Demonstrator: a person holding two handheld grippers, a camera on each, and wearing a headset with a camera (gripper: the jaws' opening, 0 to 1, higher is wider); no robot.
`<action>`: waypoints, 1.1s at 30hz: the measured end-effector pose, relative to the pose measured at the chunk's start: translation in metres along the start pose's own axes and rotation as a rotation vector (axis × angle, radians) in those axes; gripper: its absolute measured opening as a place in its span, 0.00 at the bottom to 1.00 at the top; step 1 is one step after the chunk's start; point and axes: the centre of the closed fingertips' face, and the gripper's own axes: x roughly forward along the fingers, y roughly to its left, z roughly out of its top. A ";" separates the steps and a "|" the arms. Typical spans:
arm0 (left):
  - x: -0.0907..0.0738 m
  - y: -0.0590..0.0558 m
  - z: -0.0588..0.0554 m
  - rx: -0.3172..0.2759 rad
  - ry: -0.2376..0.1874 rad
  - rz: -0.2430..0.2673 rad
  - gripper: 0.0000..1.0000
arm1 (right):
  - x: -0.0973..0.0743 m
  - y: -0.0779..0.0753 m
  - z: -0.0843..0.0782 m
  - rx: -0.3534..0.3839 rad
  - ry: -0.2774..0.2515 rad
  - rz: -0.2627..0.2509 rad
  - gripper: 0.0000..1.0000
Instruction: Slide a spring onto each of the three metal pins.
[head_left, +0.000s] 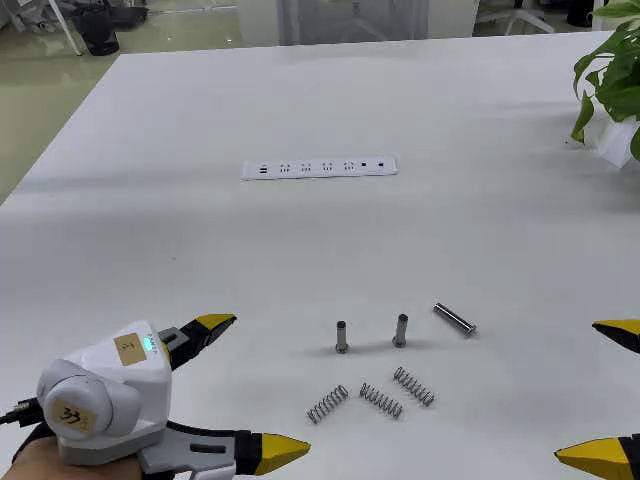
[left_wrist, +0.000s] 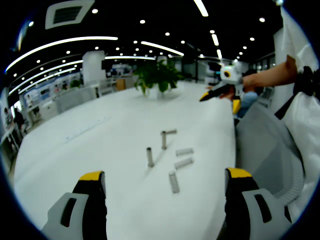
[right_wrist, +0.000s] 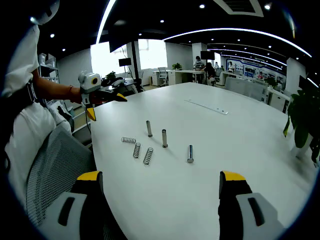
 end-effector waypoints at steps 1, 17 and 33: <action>0.000 0.000 0.000 0.000 0.000 -0.001 1.00 | 0.000 0.000 0.000 0.000 0.000 -0.001 0.97; 0.001 0.000 0.000 -0.002 0.001 -0.002 1.00 | 0.000 0.000 -0.003 0.003 0.003 -0.002 0.97; 0.002 0.001 -0.002 -0.014 -0.007 -0.006 1.00 | 0.009 -0.004 0.010 -0.012 0.019 0.015 0.96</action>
